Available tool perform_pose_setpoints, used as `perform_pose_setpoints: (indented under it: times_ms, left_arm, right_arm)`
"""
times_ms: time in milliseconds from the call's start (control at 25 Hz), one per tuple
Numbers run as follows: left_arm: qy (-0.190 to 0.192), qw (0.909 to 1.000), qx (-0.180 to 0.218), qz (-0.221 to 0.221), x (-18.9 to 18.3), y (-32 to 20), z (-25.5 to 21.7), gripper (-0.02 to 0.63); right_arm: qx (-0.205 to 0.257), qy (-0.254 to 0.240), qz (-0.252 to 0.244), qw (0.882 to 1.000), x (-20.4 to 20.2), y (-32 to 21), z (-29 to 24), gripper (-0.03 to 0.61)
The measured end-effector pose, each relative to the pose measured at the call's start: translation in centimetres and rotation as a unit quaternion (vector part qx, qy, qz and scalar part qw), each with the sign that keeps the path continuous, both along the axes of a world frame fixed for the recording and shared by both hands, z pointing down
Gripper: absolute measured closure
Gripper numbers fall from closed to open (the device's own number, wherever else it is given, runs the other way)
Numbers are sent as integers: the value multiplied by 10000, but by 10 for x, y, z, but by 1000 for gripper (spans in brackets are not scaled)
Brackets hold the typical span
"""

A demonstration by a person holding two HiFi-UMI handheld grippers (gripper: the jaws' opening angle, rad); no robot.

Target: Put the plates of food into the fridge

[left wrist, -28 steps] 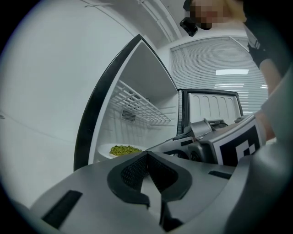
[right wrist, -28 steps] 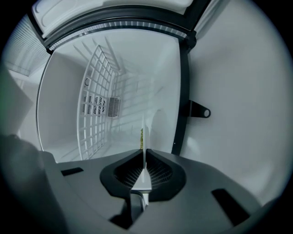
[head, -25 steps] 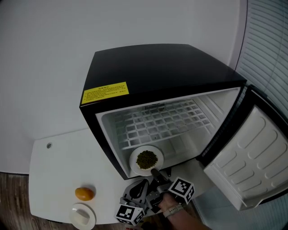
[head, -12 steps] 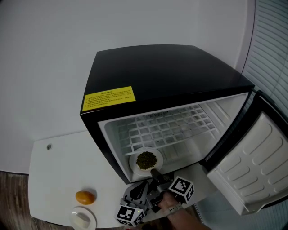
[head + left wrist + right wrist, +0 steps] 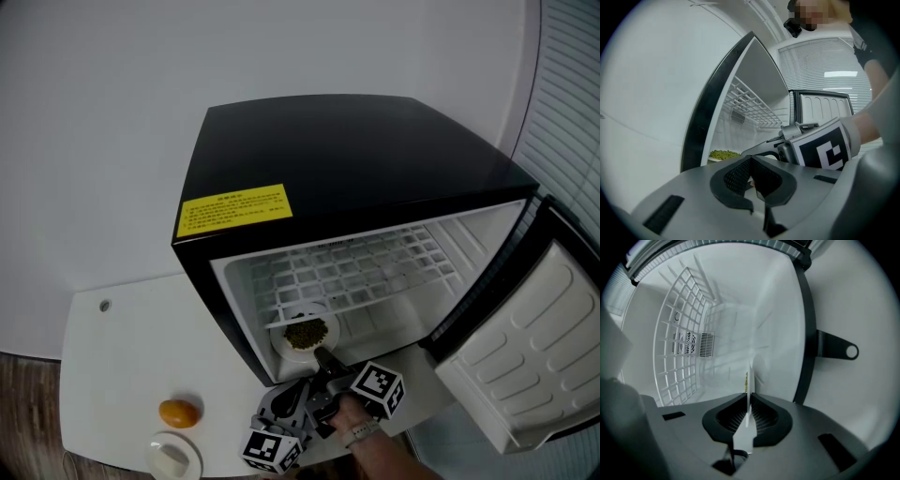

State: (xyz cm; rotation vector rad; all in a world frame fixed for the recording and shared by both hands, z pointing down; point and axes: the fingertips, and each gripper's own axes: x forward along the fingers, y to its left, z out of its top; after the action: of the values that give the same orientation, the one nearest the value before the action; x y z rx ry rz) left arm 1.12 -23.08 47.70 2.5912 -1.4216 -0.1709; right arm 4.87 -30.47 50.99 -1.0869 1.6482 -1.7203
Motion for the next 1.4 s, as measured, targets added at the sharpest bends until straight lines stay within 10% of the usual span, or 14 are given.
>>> perform_pose_setpoints:
  times_ms: [1400]
  left_arm:
    - [-13,9999,-96,142,6,-4,10,606]
  right_arm:
    - [64,492,-498,9975,-4,5,-13,345]
